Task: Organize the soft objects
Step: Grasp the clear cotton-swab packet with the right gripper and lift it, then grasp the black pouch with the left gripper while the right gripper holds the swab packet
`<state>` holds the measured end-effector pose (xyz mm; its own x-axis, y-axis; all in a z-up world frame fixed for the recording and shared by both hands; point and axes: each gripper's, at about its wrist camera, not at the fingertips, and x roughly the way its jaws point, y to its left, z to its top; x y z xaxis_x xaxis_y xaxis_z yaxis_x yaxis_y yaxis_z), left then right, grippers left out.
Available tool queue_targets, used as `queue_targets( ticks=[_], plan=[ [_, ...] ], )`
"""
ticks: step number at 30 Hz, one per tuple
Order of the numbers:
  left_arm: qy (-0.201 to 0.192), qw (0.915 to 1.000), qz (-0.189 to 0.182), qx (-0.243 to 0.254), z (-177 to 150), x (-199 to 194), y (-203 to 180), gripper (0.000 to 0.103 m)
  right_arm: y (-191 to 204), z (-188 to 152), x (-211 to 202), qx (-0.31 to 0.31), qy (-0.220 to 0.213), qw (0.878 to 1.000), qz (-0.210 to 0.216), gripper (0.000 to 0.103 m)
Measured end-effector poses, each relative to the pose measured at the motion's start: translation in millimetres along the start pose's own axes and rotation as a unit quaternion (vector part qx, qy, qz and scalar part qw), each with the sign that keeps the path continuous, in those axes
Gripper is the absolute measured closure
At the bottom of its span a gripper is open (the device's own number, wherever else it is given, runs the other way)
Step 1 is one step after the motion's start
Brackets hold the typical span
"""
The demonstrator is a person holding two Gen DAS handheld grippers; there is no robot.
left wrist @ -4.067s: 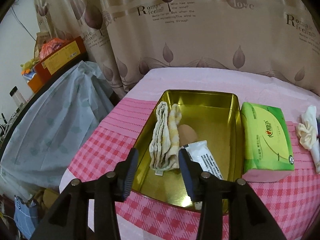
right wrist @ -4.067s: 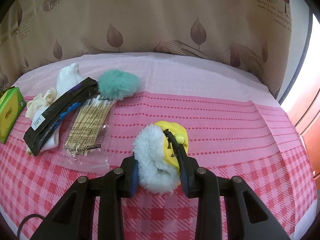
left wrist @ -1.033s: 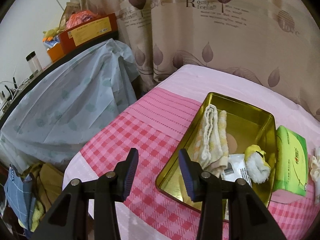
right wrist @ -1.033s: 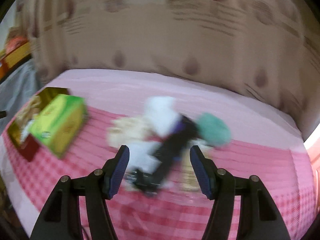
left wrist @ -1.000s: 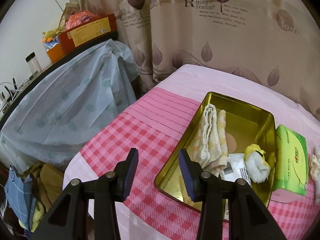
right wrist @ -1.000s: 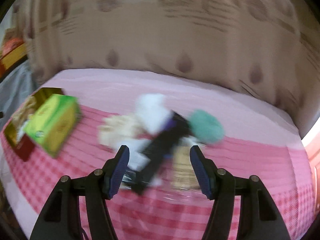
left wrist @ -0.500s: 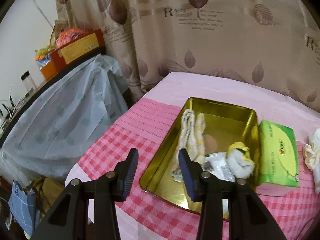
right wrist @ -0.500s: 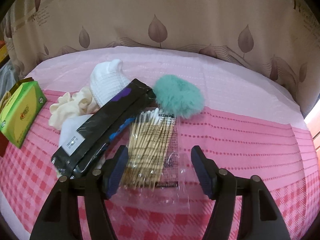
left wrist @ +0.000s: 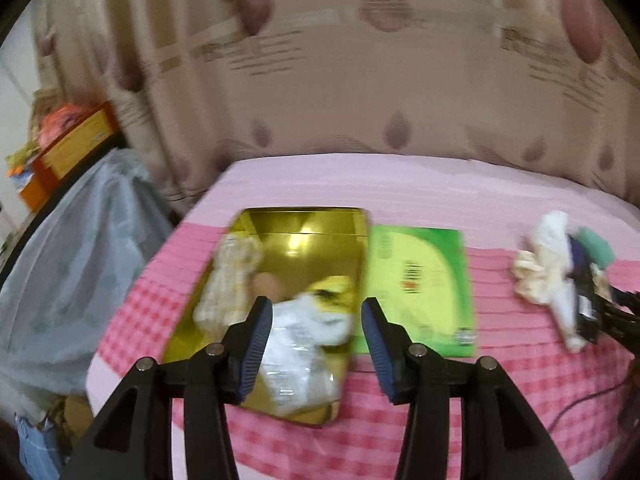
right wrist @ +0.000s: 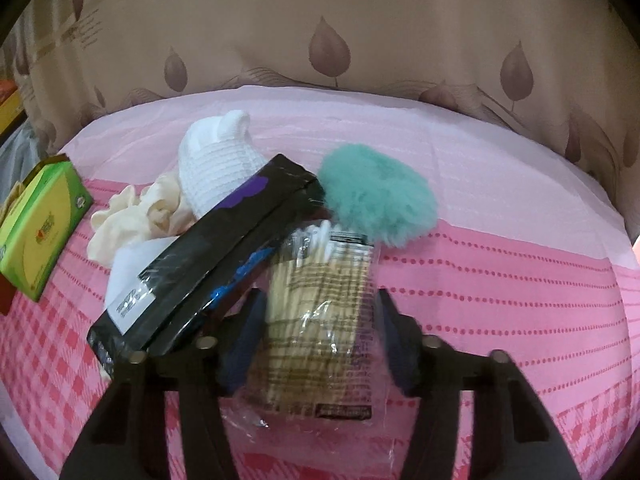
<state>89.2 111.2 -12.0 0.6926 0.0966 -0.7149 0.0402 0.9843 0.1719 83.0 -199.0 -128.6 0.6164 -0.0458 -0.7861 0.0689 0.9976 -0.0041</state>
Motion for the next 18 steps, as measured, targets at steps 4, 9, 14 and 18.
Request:
queue_targets(
  ticks=[4, 9, 14, 18],
  plan=[
    [0.011, 0.9983, -0.051, 0.026, 2, -2, -39, 0.056, 0, -7, -7, -0.002, -0.004, 1.0, -0.001, 0.072],
    [0.021, 0.9929, -0.099, 0.062, 5, -6, -88, 0.056, -9, -22, -19, 0.003, -0.004, 1.0, -0.007, 0.074],
    [0.028, 0.9825, -0.146, 0.112, 5, -15, -140, 0.056, -22, -38, -31, 0.017, -0.003, 1.0, -0.014, 0.074],
    [0.038, 0.9684, -0.19, 0.157, 9, -20, -183, 0.054, -32, -49, -39, 0.022, -0.002, 0.999, -0.025, 0.074]
  ],
)
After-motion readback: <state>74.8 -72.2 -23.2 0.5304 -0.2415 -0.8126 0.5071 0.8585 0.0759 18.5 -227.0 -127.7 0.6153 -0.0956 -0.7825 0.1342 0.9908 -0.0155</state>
